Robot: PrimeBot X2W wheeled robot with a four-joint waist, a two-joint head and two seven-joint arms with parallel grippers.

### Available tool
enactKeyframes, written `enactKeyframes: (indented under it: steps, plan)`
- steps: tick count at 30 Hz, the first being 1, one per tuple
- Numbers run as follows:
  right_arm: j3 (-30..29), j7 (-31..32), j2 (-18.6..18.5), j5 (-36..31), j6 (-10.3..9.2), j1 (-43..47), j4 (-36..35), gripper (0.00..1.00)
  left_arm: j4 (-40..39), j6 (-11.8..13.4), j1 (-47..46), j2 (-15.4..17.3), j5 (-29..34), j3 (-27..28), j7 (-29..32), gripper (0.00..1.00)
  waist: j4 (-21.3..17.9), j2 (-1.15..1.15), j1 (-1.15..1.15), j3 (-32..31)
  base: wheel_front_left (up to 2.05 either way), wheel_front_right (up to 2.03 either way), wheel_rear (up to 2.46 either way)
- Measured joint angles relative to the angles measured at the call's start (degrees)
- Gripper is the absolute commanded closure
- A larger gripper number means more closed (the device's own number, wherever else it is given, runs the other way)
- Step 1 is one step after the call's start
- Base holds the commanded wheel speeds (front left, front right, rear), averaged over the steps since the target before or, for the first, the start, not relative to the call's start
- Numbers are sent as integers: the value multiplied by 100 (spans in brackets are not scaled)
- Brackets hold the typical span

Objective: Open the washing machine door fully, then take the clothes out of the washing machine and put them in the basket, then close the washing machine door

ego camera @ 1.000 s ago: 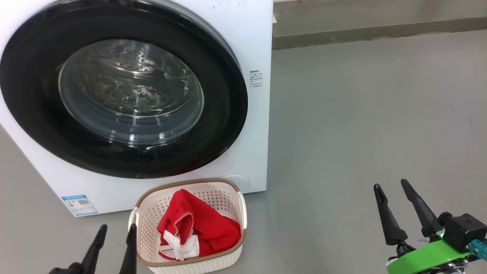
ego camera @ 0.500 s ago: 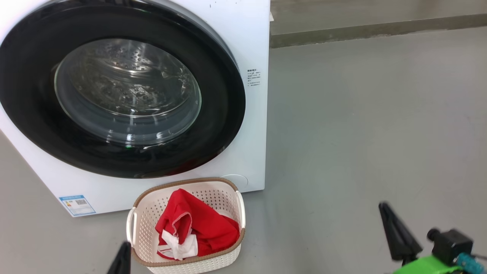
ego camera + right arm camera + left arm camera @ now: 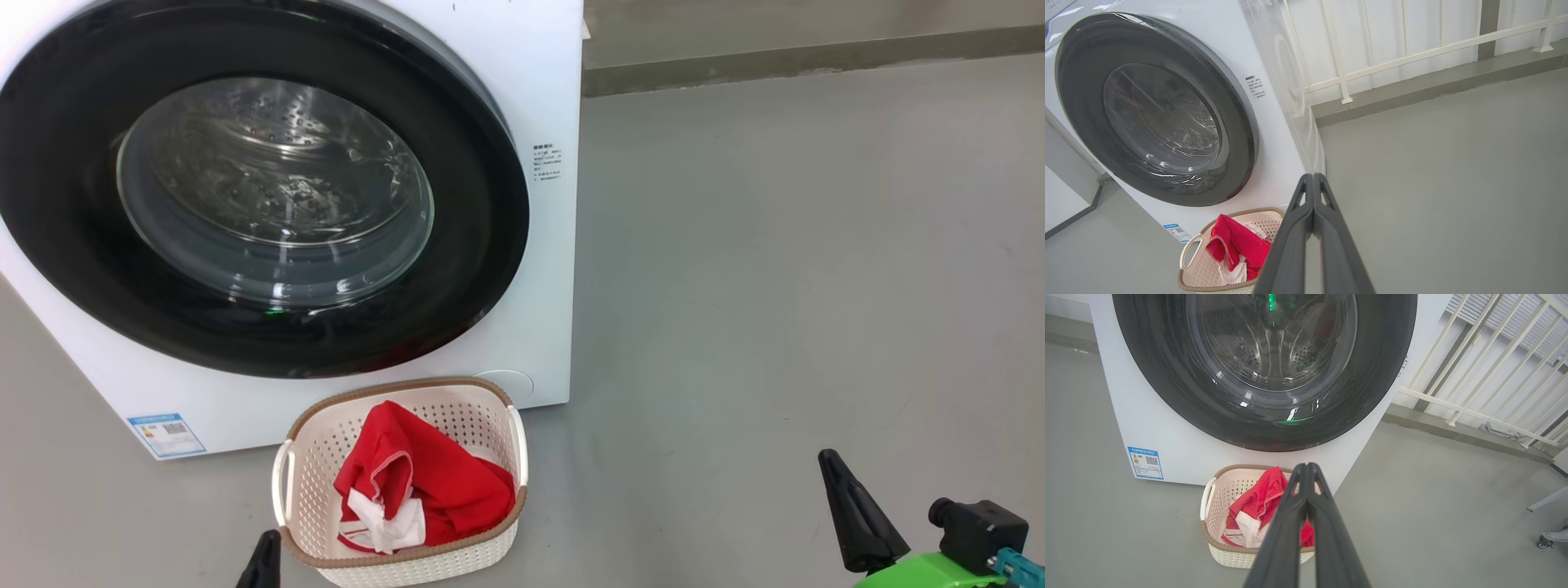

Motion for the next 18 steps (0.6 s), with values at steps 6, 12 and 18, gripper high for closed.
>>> enactKeyframes:
  steps: [6, 12, 18]
  plan:
    - [-46, 82, 21, 334, 0, -36, 1, 100, -2, 0, -9, -9, -349, 14, 118, 100, 10, 0, 0, 20, 0, 0, 0]
    - [-120, 183, 52, 673, 0, -68, 1, 100, -4, 0, -31, -18, -700, 31, 194, 100, 21, 0, 0, 39, 0, 0, 0]
    - [-166, 285, 81, 1015, 0, -86, 1, 100, -5, 0, -73, -29, -1046, 55, 296, 100, 32, 0, 0, 58, 0, 0, 0]
